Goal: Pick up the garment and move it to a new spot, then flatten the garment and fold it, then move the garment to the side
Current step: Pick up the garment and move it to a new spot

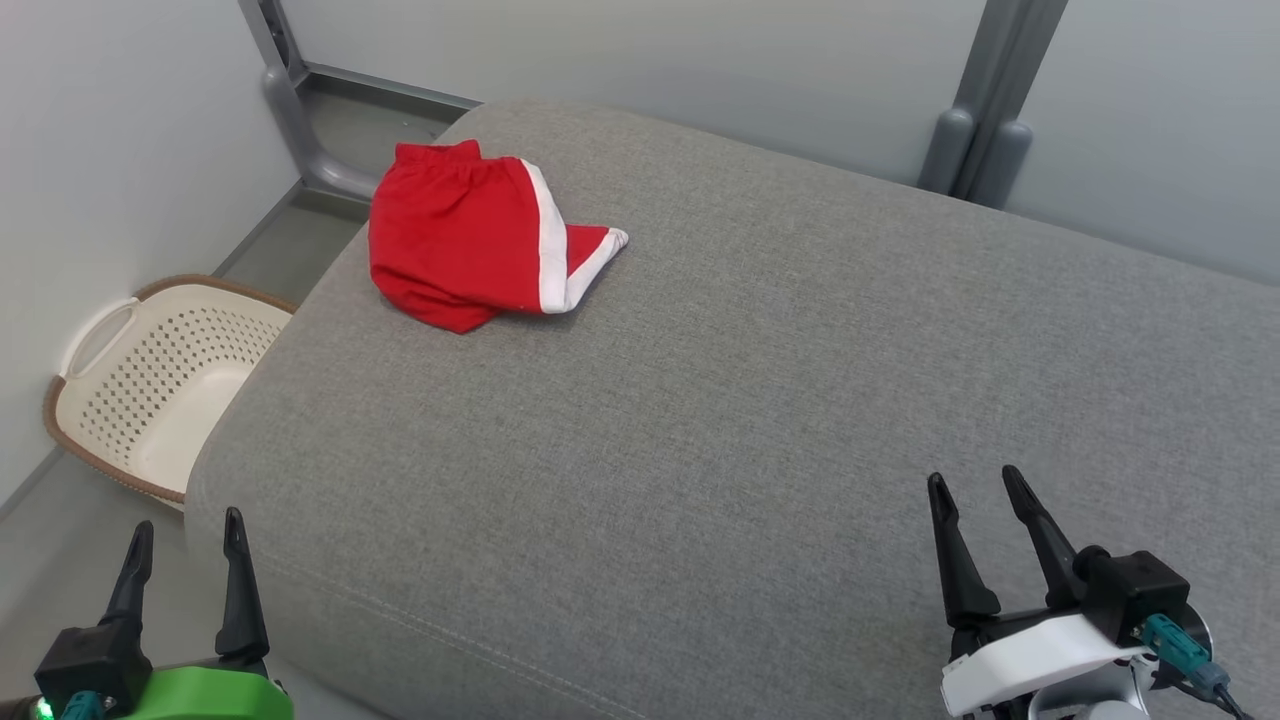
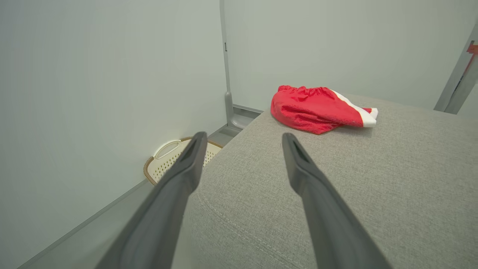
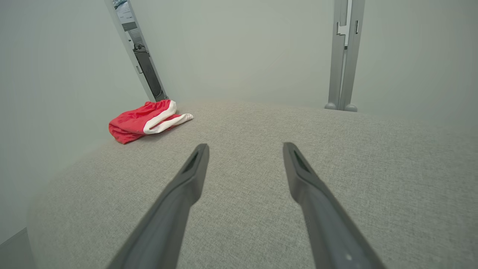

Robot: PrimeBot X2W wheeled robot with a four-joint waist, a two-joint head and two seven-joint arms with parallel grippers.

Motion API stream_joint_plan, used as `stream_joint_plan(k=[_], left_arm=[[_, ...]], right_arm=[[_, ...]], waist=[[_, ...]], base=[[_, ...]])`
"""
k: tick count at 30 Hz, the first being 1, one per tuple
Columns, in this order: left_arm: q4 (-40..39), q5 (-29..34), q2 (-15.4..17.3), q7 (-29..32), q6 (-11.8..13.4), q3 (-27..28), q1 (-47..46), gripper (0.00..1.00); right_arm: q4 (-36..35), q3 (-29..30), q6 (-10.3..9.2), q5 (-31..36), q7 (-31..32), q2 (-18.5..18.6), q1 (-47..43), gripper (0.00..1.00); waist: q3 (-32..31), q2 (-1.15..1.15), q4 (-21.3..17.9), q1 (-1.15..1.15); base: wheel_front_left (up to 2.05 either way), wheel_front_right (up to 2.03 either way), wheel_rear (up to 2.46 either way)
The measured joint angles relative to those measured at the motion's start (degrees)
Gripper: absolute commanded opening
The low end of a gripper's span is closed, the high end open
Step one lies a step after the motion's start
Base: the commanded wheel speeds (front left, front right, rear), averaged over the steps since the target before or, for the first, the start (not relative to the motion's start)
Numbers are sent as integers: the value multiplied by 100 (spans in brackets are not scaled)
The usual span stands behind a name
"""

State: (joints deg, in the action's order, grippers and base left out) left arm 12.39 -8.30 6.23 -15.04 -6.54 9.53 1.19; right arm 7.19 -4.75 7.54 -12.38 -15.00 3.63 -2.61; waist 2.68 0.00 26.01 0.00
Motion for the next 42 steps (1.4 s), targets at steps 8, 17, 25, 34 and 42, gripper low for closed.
stream_joint_plan(k=[8,17,25,34,42], left_arm=[[51,-129,83,0,-9,35,-383,100],[333,-368,466,-1,-51,119,-1878,100],[1093,-558,1074,49,-73,-22,-3262,100],[2008,-832,1579,402,-83,-345,-4372,100],[3094,-1463,1974,1078,-85,-724,-4908,100]], right_arm=[[-42,55,0,35,0,151,176,100],[-316,216,0,159,0,355,448,100],[-972,214,0,275,0,363,681,100],[-1514,201,0,490,4,291,853,100],[-1658,238,0,533,35,280,954,100]], waist=[[137,0,-353,0],[569,0,-923,0],[1120,0,-1565,0],[1800,0,-2196,1],[2302,0,-2614,1]], base=[[0,0,0],[0,0,0],[0,0,0],[0,0,0],[0,0,0]])
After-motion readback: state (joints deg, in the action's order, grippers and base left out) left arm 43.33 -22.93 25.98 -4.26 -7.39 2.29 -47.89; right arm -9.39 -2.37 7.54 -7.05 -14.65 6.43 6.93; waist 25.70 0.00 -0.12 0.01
